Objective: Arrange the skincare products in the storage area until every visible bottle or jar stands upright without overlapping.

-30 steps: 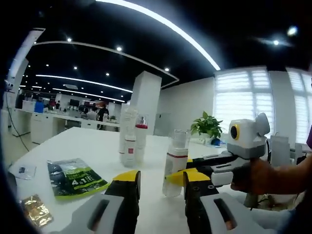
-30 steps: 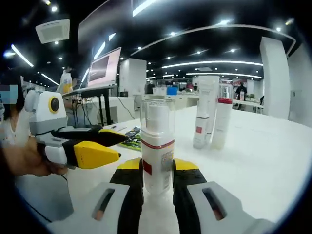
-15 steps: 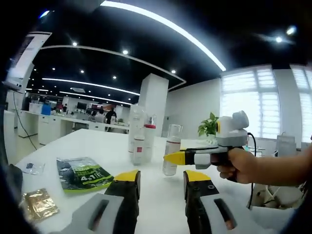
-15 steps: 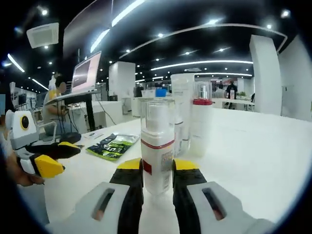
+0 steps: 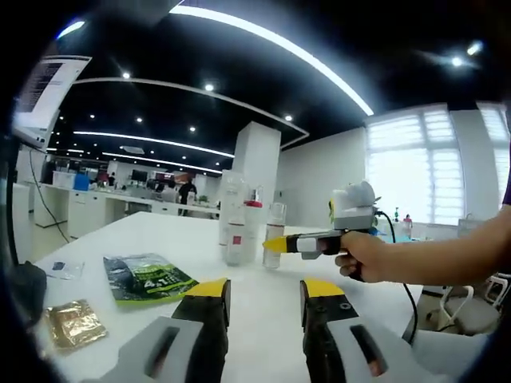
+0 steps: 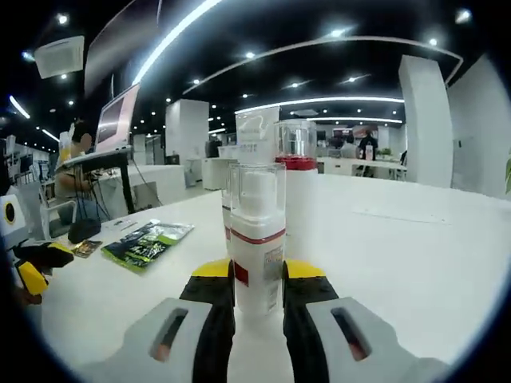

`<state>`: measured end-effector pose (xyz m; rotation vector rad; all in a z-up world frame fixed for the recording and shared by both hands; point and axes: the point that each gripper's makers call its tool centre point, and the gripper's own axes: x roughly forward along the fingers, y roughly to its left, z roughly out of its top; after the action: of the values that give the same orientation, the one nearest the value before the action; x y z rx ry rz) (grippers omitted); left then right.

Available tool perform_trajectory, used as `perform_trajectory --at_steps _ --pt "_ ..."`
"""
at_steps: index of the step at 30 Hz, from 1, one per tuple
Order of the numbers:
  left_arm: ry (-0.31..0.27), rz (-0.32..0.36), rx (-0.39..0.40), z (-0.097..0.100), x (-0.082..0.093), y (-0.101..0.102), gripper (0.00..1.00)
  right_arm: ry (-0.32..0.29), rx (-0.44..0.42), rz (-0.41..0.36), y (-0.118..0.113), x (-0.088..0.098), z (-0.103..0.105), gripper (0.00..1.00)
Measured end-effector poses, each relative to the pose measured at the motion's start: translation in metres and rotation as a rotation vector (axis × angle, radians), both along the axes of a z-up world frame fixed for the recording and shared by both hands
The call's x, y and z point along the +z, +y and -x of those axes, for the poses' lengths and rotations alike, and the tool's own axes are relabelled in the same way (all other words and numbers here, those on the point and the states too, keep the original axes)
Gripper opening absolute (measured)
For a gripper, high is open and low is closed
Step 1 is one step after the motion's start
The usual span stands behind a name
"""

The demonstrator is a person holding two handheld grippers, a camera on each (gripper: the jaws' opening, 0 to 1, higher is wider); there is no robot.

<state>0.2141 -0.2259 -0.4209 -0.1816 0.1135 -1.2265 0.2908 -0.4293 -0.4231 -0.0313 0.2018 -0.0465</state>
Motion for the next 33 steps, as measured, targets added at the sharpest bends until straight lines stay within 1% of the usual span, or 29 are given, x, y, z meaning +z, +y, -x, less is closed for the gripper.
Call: perform_trajectory --at_steps 2,4,6,9,14,17,18,20,23,26,29,30,33 --pt "-0.002 0.002 0.002 -0.001 0.001 0.000 0.35 -0.006 0.019 0.004 0.001 -0.001 -0.003 0.21" --pt "-0.003 0.001 0.005 -0.002 0.000 0.001 0.35 0.007 0.022 0.021 0.002 -0.004 -0.006 0.21" --pt "-0.002 0.001 0.009 -0.003 0.000 0.001 0.35 -0.003 0.039 0.028 0.006 -0.003 -0.008 0.21" --pt "-0.005 -0.008 0.010 -0.002 -0.001 0.002 0.35 -0.011 0.056 0.032 0.006 -0.001 -0.012 0.21" --pt "-0.013 -0.004 0.006 -0.001 0.001 0.001 0.34 -0.028 0.052 0.045 0.003 -0.002 -0.017 0.21" --pt "-0.009 -0.002 0.006 0.000 0.001 0.000 0.34 -0.034 0.069 0.032 0.003 -0.002 -0.020 0.21" --pt "-0.011 -0.004 0.007 -0.001 0.000 0.000 0.34 -0.036 0.070 0.039 0.002 -0.002 -0.021 0.21" --pt "-0.011 -0.006 0.006 0.000 0.000 -0.001 0.34 -0.037 0.067 0.054 0.002 -0.001 -0.021 0.22" --pt "-0.011 -0.010 0.007 0.000 -0.001 0.000 0.34 -0.039 0.060 0.046 -0.001 -0.001 -0.020 0.22" --pt "-0.010 -0.012 0.008 -0.001 -0.002 0.000 0.34 -0.026 0.053 0.055 -0.002 -0.005 -0.019 0.22" --pt "-0.011 -0.013 0.009 -0.001 -0.003 0.000 0.34 -0.025 0.052 0.066 -0.002 -0.005 -0.018 0.27" --pt "-0.011 -0.013 0.009 -0.001 -0.003 0.000 0.34 -0.023 0.056 0.063 -0.001 -0.005 -0.018 0.27" --pt "-0.009 -0.012 0.013 -0.001 -0.004 0.001 0.34 -0.017 0.046 0.061 -0.004 -0.005 -0.013 0.25"
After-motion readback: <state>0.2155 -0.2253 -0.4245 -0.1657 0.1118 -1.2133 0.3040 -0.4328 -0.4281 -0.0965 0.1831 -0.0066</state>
